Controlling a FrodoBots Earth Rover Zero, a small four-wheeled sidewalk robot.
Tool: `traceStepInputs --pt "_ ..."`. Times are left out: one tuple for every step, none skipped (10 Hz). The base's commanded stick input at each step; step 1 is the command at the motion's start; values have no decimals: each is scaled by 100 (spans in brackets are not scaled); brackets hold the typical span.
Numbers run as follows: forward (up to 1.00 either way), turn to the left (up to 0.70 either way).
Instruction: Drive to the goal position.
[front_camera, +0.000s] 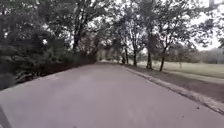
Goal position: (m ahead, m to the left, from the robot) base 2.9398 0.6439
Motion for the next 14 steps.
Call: traceStepInputs --pt "100 -22" --pt "100 -22" --pt "100 -22" --pt "100 -20" --pt "100 -17" --pt "100 -14" --pt "100 -12" --pt "100 -11" --pt "100 -8" --pt "100 -1" --pt "100 0" --pt "100 0" --pt "100 1" --pt "100 1"
